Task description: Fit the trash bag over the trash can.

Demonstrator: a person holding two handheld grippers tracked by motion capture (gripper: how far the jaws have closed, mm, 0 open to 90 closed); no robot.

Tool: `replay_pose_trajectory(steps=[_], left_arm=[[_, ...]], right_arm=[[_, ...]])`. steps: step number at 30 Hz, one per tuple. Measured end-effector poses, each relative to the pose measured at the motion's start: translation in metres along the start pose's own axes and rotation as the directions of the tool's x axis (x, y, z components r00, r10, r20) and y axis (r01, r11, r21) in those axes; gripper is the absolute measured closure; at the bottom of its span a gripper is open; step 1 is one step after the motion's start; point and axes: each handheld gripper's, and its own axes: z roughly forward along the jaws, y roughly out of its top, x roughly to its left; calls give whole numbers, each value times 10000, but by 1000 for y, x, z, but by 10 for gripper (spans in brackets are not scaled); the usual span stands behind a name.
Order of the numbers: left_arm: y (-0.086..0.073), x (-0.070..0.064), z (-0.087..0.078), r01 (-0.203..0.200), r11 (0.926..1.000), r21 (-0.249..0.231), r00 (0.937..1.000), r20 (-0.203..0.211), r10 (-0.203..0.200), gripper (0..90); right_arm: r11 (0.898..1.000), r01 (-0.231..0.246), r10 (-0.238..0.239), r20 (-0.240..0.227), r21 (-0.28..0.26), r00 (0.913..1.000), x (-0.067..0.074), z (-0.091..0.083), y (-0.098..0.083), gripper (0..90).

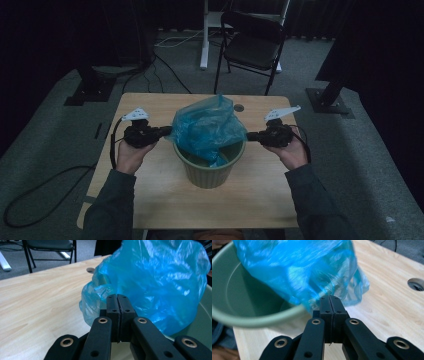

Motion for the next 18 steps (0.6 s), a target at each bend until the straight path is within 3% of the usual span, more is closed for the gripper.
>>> replay_pose_trajectory(steps=[5,14,18], left_arm=[[-12,-5,-2,-70,9994,333,10000,59,68,887],[-27,-19,0,-107,9976,677,9984,552,70,888],[-28,-21,4,-129,9971,747,9988,491,92,887]], right_arm=[[9993,167,-162,-150,321,9998,8,-1,-12,898],[9946,593,-506,-1013,853,9936,25,8,-22,892],[9944,623,-546,-893,859,9945,26,13,-21,892]])
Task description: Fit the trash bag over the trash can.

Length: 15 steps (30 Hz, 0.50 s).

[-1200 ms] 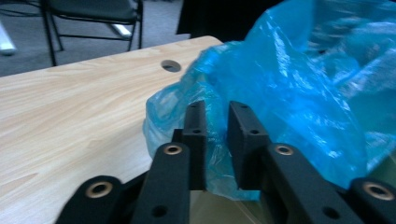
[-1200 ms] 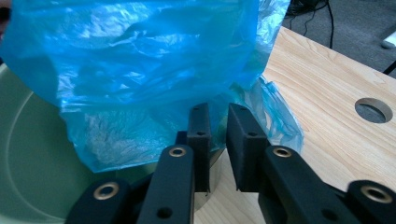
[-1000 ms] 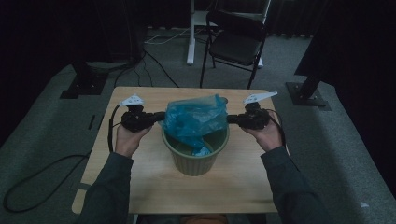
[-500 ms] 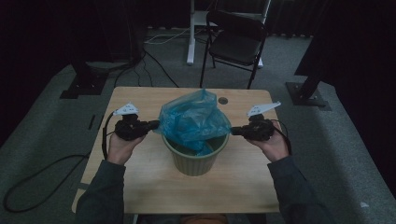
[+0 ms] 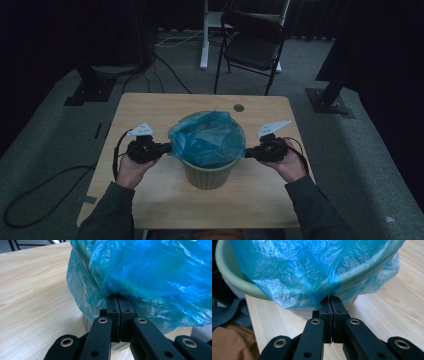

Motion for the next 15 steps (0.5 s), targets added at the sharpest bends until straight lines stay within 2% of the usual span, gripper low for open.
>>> replay_pose_trajectory(steps=[4,9,13,15], left_arm=[[3,5,4,163,9998,-123,9997,-156,-165,887],[7,14,14,385,9991,-191,9985,-388,-392,885],[6,18,22,466,9989,21,9974,-547,-464,868],[5,20,22,510,9987,-48,9967,-623,-512,846]], right_arm=[[9999,-120,121,87,-74,9999,-5,2,3,892],[9991,-372,382,525,-206,9979,-15,8,8,892],[9987,-502,502,670,-14,9965,-22,17,8,885],[9983,-585,583,672,8,9960,-25,19,7,875]])
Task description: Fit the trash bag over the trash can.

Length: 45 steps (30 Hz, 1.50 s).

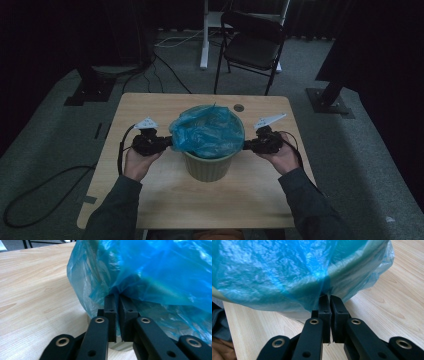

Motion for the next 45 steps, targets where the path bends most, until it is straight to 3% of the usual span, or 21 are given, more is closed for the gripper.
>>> replay_pose_trajectory(steps=[4,10,15,21,28,33,38,40,42,45], left_arm=[[0,1,-8,33,9997,-240,9993,-360,-41,789],[-3,10,-29,163,9976,-679,9976,-660,-208,708],[-4,15,-42,412,9925,-1147,9967,-652,-489,674],[3,14,-50,361,9844,-1724,9987,-306,-420,614],[16,11,-49,346,9688,-2454,9973,710,-176,499],[23,9,-39,226,9745,-2234,9950,997,-2,432],[26,4,-28,-32,9806,-1962,9954,935,219,437],[27,2,-25,-62,9833,-1820,9956,907,230,486],[29,-2,-22,-223,9859,-1657,9971,681,340,586],[29,-7,-22,-575,9871,-1495,9948,752,693,710]], right_arm=[[9999,-44,45,53,-147,10000,-1,-5,-1,833],[9980,-58,79,336,-629,9994,-3,-28,2,733],[9937,-106,158,463,-1112,9988,-3,-44,6,698],[9855,-4,-10,-82,-1695,10000,2,-49,17,616],[9835,126,-221,-507,-1805,9985,6,-43,32,582],[9842,-16,-124,-783,-1770,9969,-1,-30,41,548],[9859,-63,-132,-1155,-1673,9932,-4,-19,44,522],[9887,-105,-84,-1255,-1494,9921,-4,-15,45,527],[9916,-76,-104,-1381,-1292,9904,-4,-12,46,606],[9931,116,-266,-1280,-1167,9914,-1,-13,44,766]])
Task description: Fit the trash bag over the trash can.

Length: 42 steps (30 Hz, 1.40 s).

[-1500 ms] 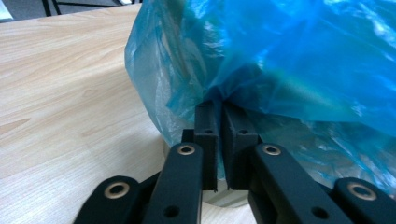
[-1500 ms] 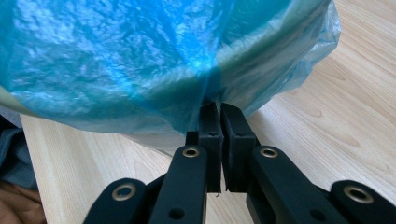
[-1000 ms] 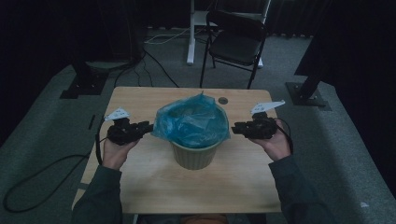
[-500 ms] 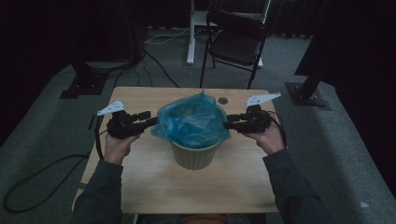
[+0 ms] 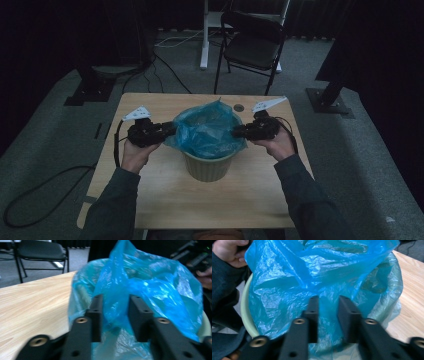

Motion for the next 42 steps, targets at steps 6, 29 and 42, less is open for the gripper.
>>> replay_pose_trajectory(steps=[6,29,42], left_arm=[[-4,-10,-10,-89,9995,-293,9996,283,97,875],[-35,-21,-11,6,9999,129,9986,534,-13,890],[-51,-30,-8,-36,9994,344,9969,781,9,890]], right_arm=[[9993,364,-363,113,-116,9993,10,-11,-6,899],[9999,24,-25,-50,-160,10000,21,-25,-47,899],[9999,109,-108,-322,57,9994,27,-18,-60,899]])
